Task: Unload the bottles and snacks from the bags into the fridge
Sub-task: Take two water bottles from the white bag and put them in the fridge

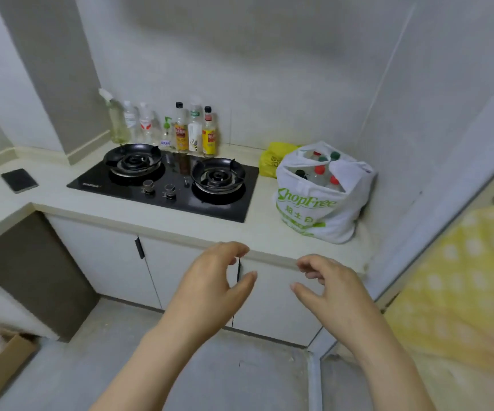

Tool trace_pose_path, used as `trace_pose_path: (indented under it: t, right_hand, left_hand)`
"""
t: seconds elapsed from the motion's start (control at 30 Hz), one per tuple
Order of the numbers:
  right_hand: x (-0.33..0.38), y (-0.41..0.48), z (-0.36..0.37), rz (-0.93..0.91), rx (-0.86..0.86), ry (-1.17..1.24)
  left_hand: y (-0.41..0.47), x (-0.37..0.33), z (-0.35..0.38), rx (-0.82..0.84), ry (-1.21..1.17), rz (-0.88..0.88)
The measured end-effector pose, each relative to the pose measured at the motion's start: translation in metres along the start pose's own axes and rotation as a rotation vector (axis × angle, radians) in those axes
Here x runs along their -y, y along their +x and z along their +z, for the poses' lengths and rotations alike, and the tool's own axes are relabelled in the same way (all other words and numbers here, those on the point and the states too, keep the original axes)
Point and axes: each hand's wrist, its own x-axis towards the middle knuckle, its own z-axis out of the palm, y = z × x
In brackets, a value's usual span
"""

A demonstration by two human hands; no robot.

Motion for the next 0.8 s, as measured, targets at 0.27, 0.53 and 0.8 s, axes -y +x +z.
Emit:
trace_pose_path:
  t: [0.27, 0.53, 0.8]
  right_hand:
    - [-0.05, 0.05, -0.032, 0.026, -0.042, 0.022]
    - [-0.083, 0.109, -0.037, 0.091, -0.072, 0.044]
    - [-0.093, 0.203, -0.035, 0.11, -0.116, 0.021]
  left_hand:
    - [0.067, -0.025, 0.045, 0.016, -0.013, 0.059]
    - [0.142, -0.021, 0.075, 0.035, -0.038, 0.096]
    - [0.247, -0.007, 0.086, 0.089, -0.069, 0.129]
